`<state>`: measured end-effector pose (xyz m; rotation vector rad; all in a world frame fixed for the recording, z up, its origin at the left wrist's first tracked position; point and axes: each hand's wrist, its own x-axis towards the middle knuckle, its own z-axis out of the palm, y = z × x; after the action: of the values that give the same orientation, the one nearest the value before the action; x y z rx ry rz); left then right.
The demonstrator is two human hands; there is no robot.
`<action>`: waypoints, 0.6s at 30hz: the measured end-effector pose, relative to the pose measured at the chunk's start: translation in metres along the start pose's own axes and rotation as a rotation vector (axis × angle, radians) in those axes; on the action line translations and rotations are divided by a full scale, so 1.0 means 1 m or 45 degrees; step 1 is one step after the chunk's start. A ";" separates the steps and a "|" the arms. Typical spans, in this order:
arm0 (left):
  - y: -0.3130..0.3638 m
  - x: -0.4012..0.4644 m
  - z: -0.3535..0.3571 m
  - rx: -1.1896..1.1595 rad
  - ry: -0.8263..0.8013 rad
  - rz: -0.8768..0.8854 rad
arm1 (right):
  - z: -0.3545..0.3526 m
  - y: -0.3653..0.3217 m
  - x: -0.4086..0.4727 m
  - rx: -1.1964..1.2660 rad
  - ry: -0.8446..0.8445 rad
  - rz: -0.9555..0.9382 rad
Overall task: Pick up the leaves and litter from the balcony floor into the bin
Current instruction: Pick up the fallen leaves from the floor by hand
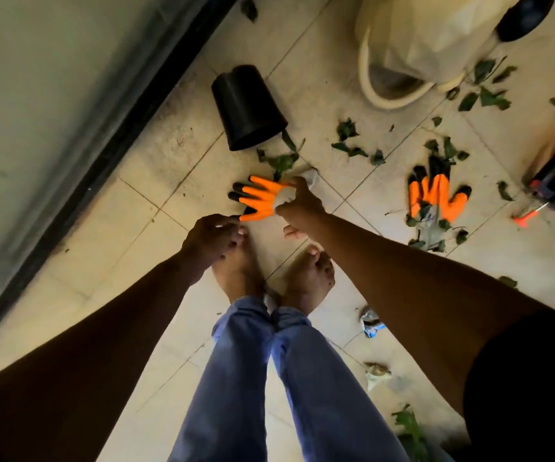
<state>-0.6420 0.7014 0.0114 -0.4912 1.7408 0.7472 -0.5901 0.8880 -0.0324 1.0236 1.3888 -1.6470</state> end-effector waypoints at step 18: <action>0.007 0.010 -0.046 0.264 0.782 0.589 | 0.092 0.004 -0.008 -0.046 -0.046 -0.124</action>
<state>-0.6815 0.6746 0.0119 -0.1756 2.5294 0.7676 -0.5936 0.7972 -0.0179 0.9143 1.4594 -1.6962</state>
